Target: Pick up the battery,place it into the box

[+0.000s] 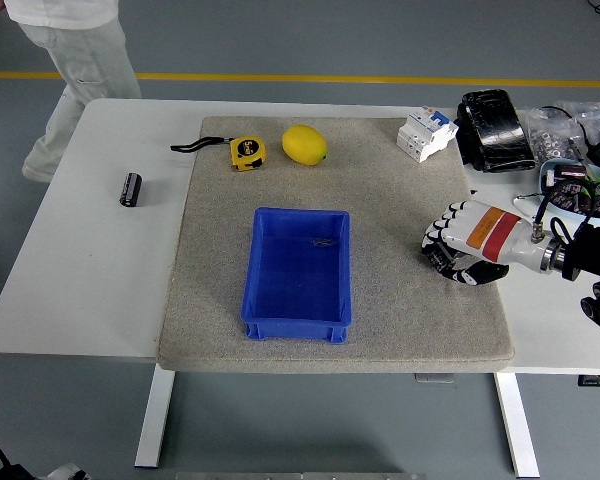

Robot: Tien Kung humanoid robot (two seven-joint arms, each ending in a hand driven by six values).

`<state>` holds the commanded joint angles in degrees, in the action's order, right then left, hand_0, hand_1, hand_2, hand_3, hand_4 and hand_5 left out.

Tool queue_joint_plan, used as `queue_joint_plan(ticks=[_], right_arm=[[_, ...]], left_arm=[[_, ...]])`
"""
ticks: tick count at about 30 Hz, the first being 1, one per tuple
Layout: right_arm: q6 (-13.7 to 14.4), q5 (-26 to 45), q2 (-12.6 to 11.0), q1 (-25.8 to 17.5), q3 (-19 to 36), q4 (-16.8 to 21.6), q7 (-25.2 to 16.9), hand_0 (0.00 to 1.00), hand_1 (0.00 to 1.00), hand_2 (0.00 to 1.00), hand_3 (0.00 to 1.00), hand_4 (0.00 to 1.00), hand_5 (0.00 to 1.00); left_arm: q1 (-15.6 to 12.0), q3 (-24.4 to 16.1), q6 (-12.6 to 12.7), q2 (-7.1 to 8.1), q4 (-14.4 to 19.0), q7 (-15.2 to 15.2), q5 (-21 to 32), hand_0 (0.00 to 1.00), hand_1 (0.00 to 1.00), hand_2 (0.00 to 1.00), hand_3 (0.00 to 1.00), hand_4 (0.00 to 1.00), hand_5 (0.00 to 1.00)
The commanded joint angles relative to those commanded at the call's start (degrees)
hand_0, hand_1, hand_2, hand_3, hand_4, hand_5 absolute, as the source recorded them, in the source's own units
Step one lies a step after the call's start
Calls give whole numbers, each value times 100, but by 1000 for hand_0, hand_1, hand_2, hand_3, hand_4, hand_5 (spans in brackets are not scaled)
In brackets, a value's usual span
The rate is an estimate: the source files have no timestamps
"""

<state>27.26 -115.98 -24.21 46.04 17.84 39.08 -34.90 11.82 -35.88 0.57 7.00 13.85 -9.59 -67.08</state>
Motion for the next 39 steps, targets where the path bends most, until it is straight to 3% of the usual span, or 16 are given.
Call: queue_joint_plan(ticks=[10, 19, 26, 27, 32, 33, 38, 39], right_arm=[[-70, -82, -94, -13, 284, 296, -3, 679, 588, 612, 607, 592, 120], [-239, -24, -86, 245, 678, 1263, 33, 685, 591, 613, 615, 597, 119], [-398, 448, 141, 532, 664, 1959, 18, 691, 595, 624, 633, 612, 129], [-407, 488, 218, 573, 622, 2019, 8, 713, 622, 694, 723, 683, 166], [-593, 448, 548, 687, 444, 2053, 87, 713, 622, 694, 723, 683, 166], [-630, 447, 598, 699, 414, 2049, 108, 771, 694, 759, 814, 754, 182], [-709, 519, 888, 704, 241, 1927, 133, 771, 694, 759, 814, 754, 182], [-753, 485, 944, 702, 220, 1897, 150, 805, 732, 810, 893, 774, 170]], left_arm=[[-32, -57, -14, 10, -9, 0, -87, 749, 724, 763, 571, 607, 536], [-78, -138, -24, 14, -28, 0, -197, 749, 723, 763, 572, 608, 537], [-69, -110, -8, 22, -30, 9, -123, 749, 722, 762, 572, 608, 537], [-65, -103, -5, 25, -29, 8, -108, 748, 722, 760, 572, 608, 537], [-31, -84, -6, 29, -19, 3, -86, 748, 722, 760, 572, 608, 537], [-25, -73, -5, 34, -16, 5, -75, 749, 720, 759, 571, 609, 540], [-18, -215, -21, 35, -20, -36, -230, 749, 720, 759, 571, 609, 540], [-12, -234, -30, 30, -16, -48, -271, 749, 719, 758, 571, 608, 538]])
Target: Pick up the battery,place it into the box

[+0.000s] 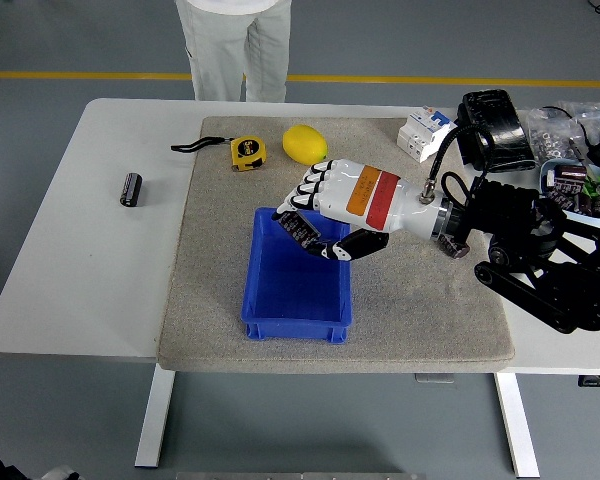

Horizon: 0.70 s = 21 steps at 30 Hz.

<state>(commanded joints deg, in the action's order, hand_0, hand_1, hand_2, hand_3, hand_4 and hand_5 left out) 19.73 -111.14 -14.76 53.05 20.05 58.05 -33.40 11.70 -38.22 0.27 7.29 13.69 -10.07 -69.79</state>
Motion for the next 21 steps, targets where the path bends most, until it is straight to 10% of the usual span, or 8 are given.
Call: queue_joint_plan(ticks=[13, 21], right_arm=[[-222, -171, -72, -30, 63, -176, 122, 844, 767, 848, 952, 810, 179], [-346, -89, -583, -173, 332, -418, 143, 846, 765, 838, 941, 828, 198]], left_arm=[[-36, -34, -18, -1, 1, -21, -9, 750, 720, 757, 571, 608, 538], [-70, -2, 6, 5, -13, 3, 48, 749, 719, 756, 570, 609, 541]])
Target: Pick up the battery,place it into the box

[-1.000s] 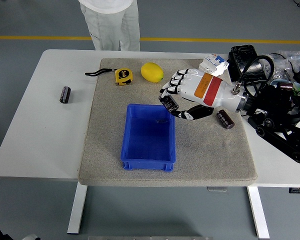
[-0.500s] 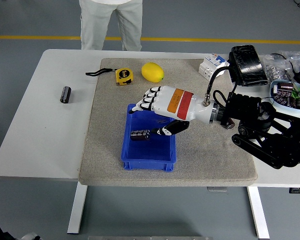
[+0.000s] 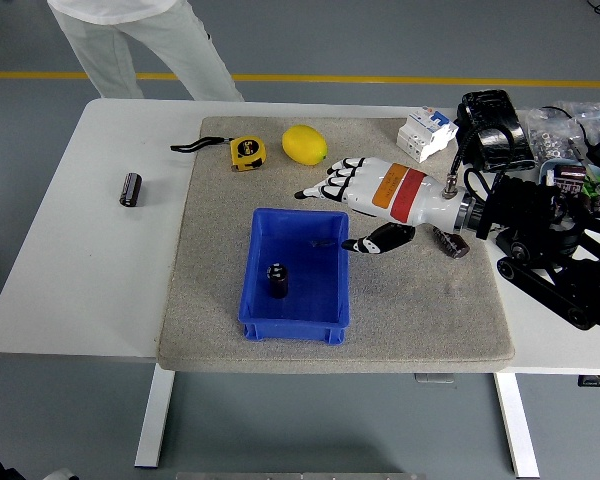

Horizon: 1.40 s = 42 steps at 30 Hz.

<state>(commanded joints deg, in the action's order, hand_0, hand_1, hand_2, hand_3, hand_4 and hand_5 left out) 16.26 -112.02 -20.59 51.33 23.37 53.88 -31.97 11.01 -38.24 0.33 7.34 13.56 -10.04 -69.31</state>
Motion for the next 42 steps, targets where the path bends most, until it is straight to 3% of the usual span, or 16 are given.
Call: queue_joint_plan(ticks=[9, 18, 26, 36, 42], right_arm=[[-188, -122, -436, -297, -115, -598, -18, 865, 782, 849, 948, 893, 195], [-177, -271, -541, -275, -354, -995, -86, 868, 784, 849, 940, 895, 192], [-12, -198, -492, -188, -517, -1358, -157, 857, 777, 840, 917, 883, 186], [42, -30, -272, -127, -523, -2044, -151, 841, 774, 833, 908, 903, 206], [147, 14, -186, -79, -622, -2216, -180, 832, 769, 823, 894, 902, 201]], left_arm=[[-6, -27, -1, -11, -6, -6, -46, 749, 718, 756, 570, 606, 537], [7, -72, 12, -29, -16, 4, -134, 749, 721, 757, 569, 606, 537], [34, -86, 9, -30, -8, 2, -181, 748, 722, 759, 569, 606, 536], [76, -30, -6, -40, 17, -3, -151, 749, 727, 766, 570, 606, 535], [125, -3, -20, -36, 31, -11, -150, 749, 728, 765, 570, 605, 534]])
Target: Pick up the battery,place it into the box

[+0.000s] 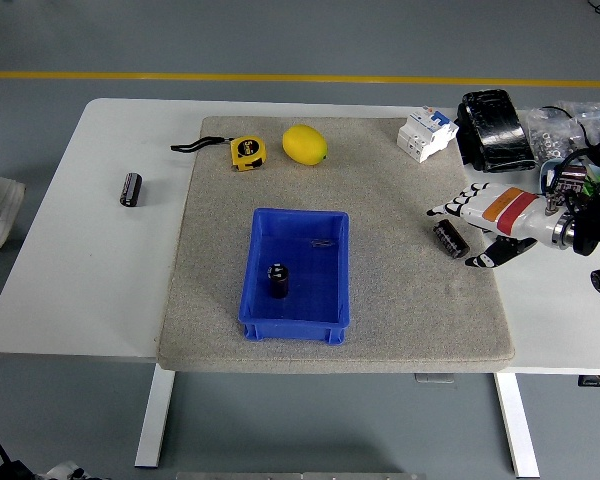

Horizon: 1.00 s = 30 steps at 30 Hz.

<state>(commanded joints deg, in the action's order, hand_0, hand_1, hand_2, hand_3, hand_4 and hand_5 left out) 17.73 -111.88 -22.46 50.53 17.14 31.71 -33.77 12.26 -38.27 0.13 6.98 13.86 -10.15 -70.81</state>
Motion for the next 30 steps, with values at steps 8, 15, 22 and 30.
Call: queue_joint_plan(ticks=[8, 15, 22, 30], right_arm=[[104, 39, 108, 11, -63, -162, -20, 808, 751, 807, 864, 894, 208], [244, 73, 194, 39, -91, -323, -24, 754, 706, 767, 803, 857, 219], [300, 96, 263, 58, -151, -423, -22, 747, 700, 761, 797, 846, 213], [301, 118, 318, 52, -196, -492, 2, 739, 698, 759, 796, 839, 214]], left_arm=[[42, 39, 14, -5, 5, 14, 56, 751, 731, 766, 569, 605, 533], [79, 55, 11, -8, 13, 19, 48, 754, 734, 768, 569, 605, 532], [112, 41, 5, -12, 15, 19, 17, 755, 736, 768, 569, 604, 531], [136, 38, 1, -16, 21, 12, 4, 755, 737, 769, 569, 604, 530]])
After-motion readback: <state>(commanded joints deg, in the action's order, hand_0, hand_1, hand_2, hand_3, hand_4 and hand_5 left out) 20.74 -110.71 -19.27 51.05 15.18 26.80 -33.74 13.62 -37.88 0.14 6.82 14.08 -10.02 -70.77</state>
